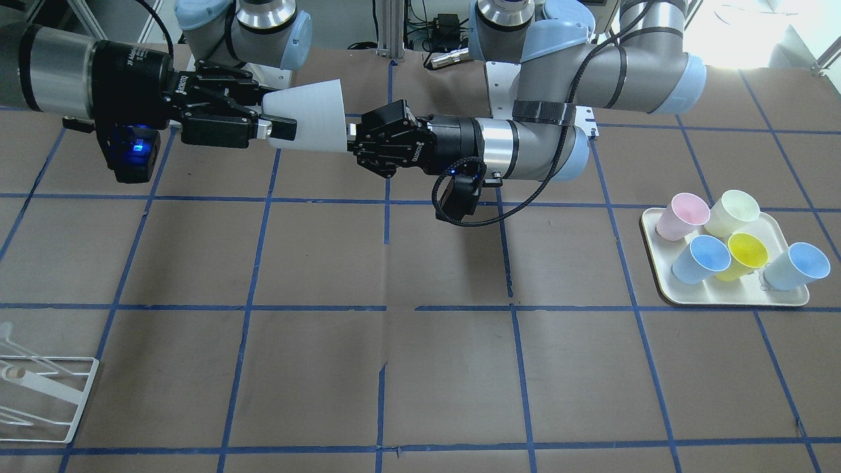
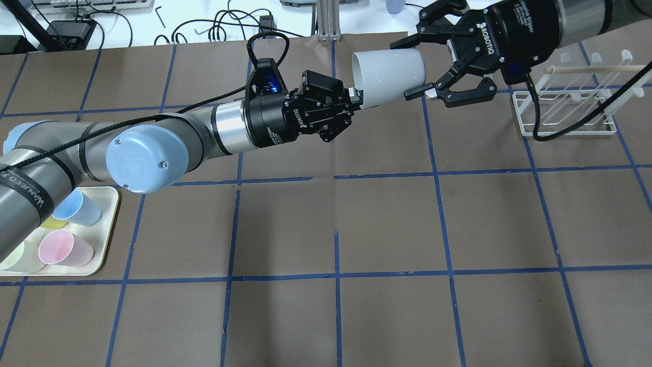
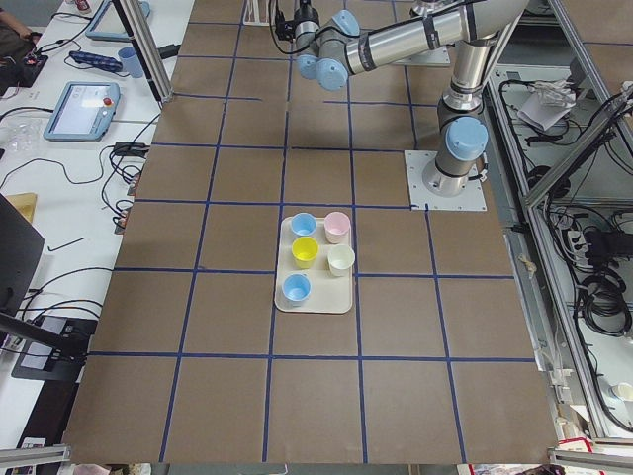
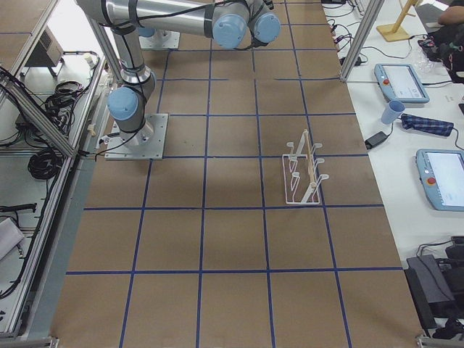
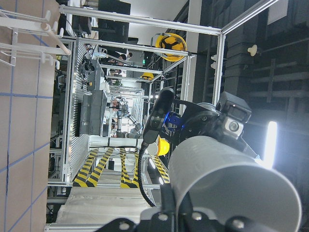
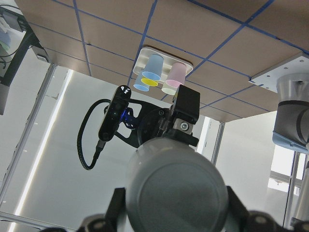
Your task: Transfer IKEA cup to right arm and place on rack
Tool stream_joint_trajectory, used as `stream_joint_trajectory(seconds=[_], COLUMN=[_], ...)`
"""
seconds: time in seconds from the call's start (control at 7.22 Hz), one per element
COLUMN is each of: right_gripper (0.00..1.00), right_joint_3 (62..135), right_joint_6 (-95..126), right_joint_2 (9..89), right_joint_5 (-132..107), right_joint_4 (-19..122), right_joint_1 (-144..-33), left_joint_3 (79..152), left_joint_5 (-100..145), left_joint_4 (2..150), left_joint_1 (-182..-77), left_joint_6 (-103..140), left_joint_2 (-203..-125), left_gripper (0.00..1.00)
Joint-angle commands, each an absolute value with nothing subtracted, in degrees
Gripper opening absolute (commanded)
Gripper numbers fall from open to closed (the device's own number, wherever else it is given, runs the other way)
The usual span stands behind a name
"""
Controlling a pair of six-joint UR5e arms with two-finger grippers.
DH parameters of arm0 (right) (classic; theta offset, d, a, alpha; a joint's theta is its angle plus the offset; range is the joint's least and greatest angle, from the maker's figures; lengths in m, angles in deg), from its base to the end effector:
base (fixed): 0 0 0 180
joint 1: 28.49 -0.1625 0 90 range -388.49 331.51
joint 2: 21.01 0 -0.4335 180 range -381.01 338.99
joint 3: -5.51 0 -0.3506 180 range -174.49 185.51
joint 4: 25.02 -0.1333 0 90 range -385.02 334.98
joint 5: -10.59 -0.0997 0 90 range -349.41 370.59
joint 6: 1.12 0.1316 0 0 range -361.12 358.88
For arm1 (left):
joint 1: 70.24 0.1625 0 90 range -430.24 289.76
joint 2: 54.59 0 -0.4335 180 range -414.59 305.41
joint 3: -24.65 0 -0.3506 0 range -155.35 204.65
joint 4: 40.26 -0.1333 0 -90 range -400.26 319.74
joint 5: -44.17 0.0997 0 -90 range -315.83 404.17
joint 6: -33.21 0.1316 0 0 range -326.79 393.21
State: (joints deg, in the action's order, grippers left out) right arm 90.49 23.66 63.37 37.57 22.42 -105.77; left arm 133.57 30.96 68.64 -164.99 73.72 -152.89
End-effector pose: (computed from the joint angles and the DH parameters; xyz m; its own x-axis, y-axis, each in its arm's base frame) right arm 0.1509 -0.4697 0.4785 -0.2126 0.9288 -0.3035 0.2751 0.3549 0.8935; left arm -0.2990 -0.4419 0.3801 0.1663 -0.0974 0.9813 -0.0665 0.9917 0.1097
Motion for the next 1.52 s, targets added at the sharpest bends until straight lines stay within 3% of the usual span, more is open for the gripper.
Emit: stream_joint_trajectory(seconds=[0.0,0.42,0.69,1.39], right_gripper=[0.2,0.18,0.17,0.16], right_joint_3=[90.5,90.4,88.2,88.1], right_joint_6=[23.6,23.4,23.2,20.4], right_joint_2=[63.4,63.4,63.4,65.7], right_joint_5=[37.6,37.9,42.3,68.9], right_joint_4=[22.5,23.3,26.7,46.8], right_joint_1=[-105.7,-104.5,-102.2,-100.2], left_joint_3=[133.5,133.4,133.4,128.5], left_joint_5=[30.9,31.1,31.5,63.7], left_joint_4=[68.6,68.6,68.6,66.7], left_joint_1=[-165.0,-164.8,-163.8,-145.0], left_joint_6=[73.7,72.3,70.1,64.3], left_joint_2=[-152.8,-151.9,-150.6,-149.9], left_gripper=[0.92,1.0,1.0,1.0])
